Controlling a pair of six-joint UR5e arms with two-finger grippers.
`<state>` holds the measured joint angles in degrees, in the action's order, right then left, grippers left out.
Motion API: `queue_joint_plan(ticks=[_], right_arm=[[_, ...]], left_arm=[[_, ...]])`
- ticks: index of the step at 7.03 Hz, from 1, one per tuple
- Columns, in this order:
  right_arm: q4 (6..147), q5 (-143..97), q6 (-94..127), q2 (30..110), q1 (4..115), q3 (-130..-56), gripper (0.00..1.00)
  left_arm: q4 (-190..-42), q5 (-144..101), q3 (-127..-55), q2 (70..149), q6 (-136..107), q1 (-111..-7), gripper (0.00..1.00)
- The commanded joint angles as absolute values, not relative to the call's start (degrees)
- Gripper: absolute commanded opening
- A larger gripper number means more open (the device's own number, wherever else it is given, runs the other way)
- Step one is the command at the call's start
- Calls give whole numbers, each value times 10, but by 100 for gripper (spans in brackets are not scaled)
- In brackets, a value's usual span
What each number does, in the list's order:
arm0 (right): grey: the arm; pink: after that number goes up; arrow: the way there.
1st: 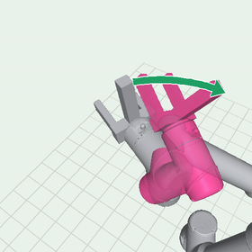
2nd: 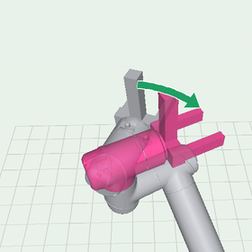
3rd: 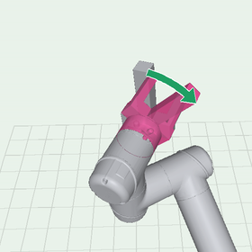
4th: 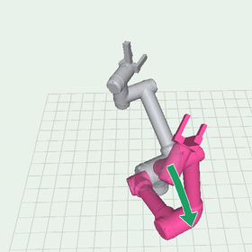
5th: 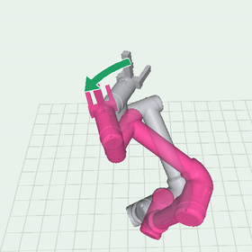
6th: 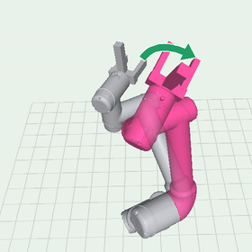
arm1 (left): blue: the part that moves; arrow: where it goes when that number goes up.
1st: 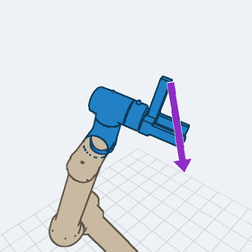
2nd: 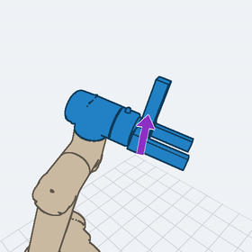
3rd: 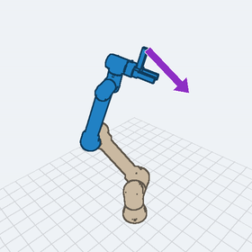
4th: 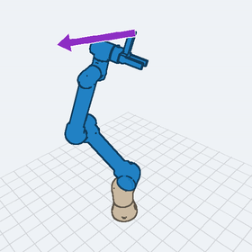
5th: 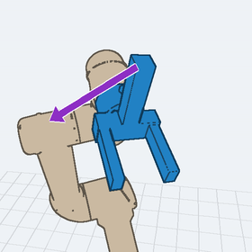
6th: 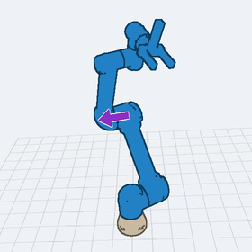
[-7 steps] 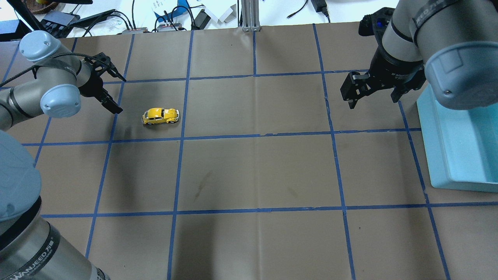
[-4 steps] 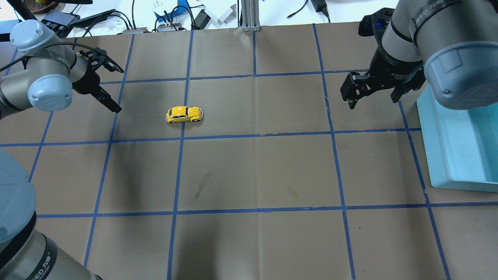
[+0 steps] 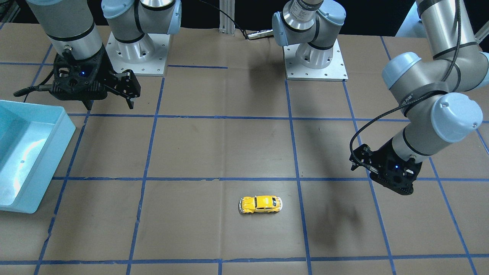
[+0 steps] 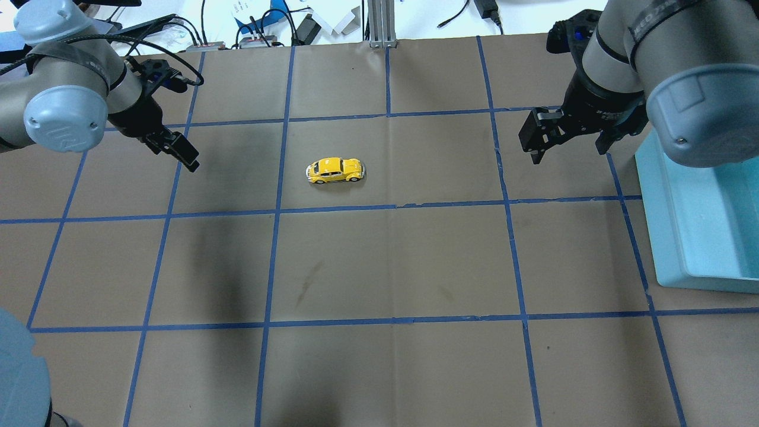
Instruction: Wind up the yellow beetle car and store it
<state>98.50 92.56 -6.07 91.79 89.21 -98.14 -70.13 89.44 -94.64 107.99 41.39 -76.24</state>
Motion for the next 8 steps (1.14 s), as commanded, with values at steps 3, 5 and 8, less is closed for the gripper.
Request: queue_joint_plan(ticks=[3, 5, 8], right_arm=[[985, 925, -62, 918, 892, -987, 100], [985, 925, -62, 918, 892, -987, 100], [985, 925, -62, 918, 891, -987, 100]], left_arm=[[-909, 896, -875, 990, 169, -850, 100], [-966, 896, -845, 956, 81, -877, 100], [-962, 896, -844, 941, -14, -903, 100]])
